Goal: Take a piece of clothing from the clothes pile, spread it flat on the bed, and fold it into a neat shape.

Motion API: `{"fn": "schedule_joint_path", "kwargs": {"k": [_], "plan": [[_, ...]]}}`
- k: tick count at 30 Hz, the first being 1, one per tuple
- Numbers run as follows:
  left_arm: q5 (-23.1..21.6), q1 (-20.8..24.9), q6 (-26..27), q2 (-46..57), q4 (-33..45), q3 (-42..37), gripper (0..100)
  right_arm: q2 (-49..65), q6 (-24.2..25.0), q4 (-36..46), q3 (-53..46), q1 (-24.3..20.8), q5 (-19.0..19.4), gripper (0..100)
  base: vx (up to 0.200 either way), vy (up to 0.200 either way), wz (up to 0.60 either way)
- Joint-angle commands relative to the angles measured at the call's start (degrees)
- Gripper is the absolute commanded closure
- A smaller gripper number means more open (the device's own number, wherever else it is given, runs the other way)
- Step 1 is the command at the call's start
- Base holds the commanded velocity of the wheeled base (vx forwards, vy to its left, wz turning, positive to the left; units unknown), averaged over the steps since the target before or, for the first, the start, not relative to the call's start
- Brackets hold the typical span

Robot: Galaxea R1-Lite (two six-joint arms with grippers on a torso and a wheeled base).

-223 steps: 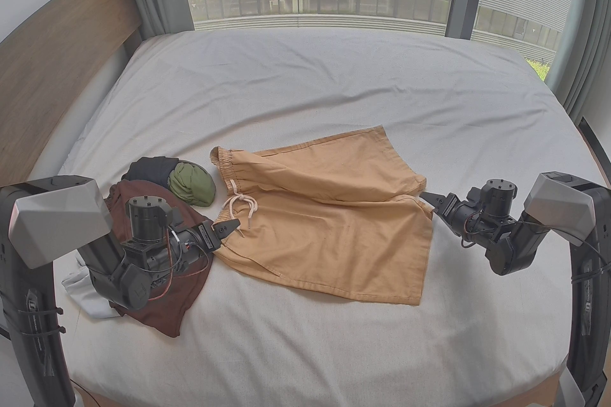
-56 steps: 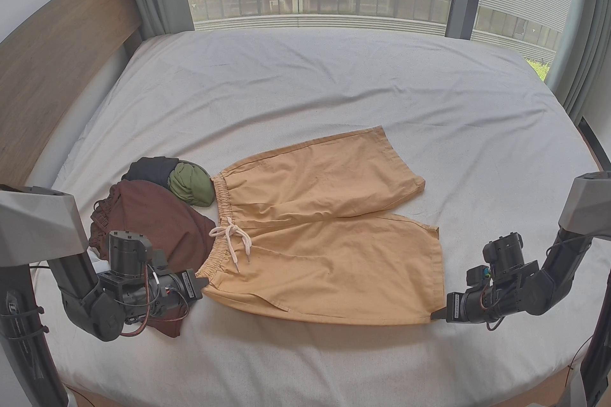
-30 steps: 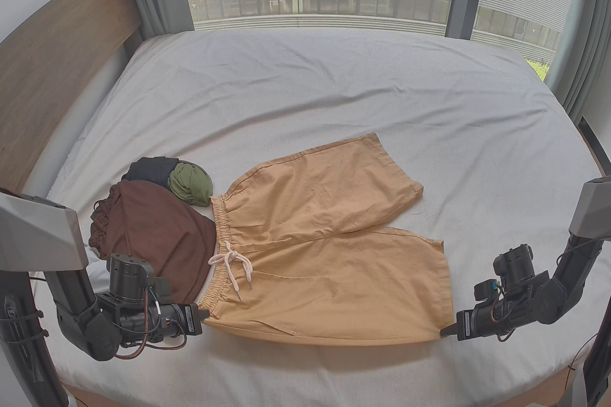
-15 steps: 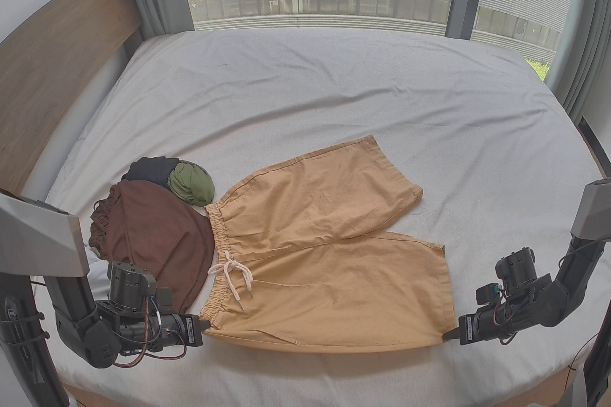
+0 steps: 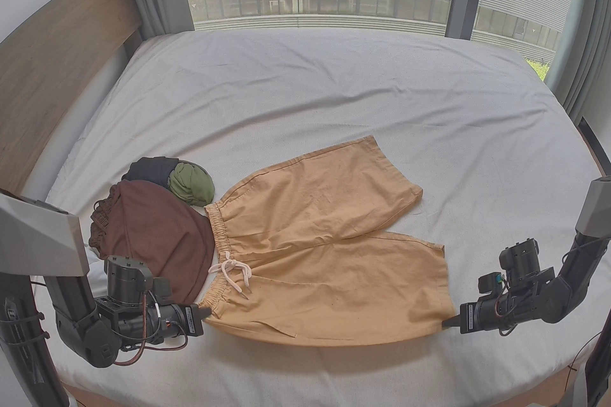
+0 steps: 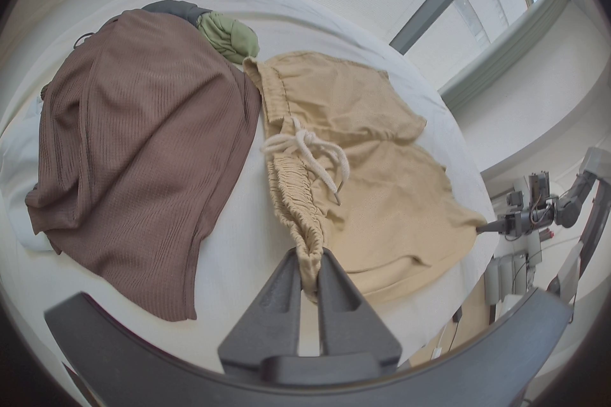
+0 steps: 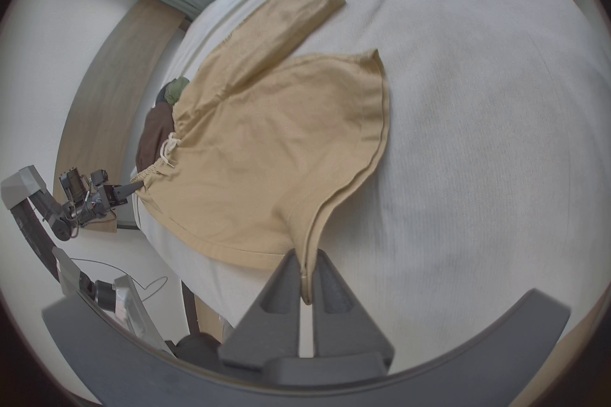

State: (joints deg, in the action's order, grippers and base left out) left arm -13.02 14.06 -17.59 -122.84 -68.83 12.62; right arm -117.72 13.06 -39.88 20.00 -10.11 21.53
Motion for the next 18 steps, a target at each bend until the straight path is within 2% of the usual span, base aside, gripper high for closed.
{"fn": "schedule_joint_path", "kwargs": {"k": [1, 6, 13, 18], "plan": [[0.0, 0.4, -2.5, -0.1, -2.5, 1.4, 100, 2.8, 0.9, -1.5, 0.6, 0.4, 1.0, 100, 0.0, 0.0, 0.0], [0.3, 1.0, -5.3, -0.1, -4.4, 2.9, 100, 2.9, 2.7, -4.9, 1.5, 0.6, 1.0, 100, 0.0, 0.0, 0.0], [2.2, 1.6, -8.7, -0.6, -5.7, 5.7, 100, 2.1, 6.8, -16.3, 2.0, 0.2, 0.6, 100, 0.0, 0.0, 0.0], [4.0, 2.0, -11.2, -0.7, -5.9, 8.1, 100, 1.4, 10.0, -20.0, 4.7, -0.1, 0.4, 100, 0.0, 0.0, 0.0]]}}
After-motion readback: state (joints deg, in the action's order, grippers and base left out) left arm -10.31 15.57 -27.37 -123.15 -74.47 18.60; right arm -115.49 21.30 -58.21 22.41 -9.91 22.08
